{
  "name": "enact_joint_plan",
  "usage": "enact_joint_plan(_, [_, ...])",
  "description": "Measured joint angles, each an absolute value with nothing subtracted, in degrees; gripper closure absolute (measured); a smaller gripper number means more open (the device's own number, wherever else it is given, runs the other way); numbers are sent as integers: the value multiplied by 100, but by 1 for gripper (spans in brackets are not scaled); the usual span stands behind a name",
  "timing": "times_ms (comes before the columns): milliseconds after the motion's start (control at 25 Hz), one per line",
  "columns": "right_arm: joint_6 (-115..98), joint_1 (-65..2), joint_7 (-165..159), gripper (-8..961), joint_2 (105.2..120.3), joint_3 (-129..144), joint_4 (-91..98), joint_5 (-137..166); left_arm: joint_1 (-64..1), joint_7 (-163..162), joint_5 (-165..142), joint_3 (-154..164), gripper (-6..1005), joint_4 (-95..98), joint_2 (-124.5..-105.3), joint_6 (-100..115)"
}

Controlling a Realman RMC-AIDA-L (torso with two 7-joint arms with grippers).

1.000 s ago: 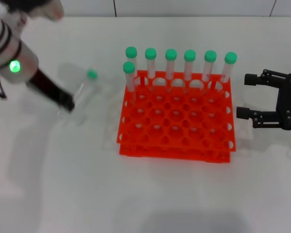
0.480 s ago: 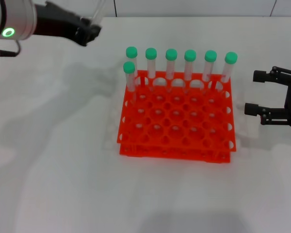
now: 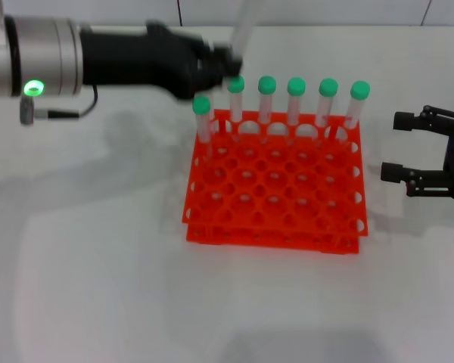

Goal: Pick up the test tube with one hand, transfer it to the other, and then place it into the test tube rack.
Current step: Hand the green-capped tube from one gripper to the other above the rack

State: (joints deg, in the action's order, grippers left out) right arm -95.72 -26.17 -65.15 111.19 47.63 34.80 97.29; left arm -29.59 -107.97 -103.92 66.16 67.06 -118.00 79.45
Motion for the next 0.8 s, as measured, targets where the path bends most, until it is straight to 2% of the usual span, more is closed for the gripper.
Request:
enact_joint_plan(160, [-9616,-2627,-6597,173,11112,4764,3481,9730,-3394,-10097,-10427,6176,786,5610,-11647,8828])
enact_joint_plan(320, [-9633,-2649,-6735,174,11073,4764,3481,9730,-3486,-9765,-10588,6134,783,5296,-11577,8906])
enact_joint_plan(640, [-9634,-2811,-7231,178,10943,4730,3433,9715,-3865,-9325,-11165,6104,777,4645,-11617,8535])
enact_joint_plan(800, [-9678,-2900,-7647,180,10943,4669,3413,9578,-4049,-9116,-11202,6131,774,4440,-11658,8440])
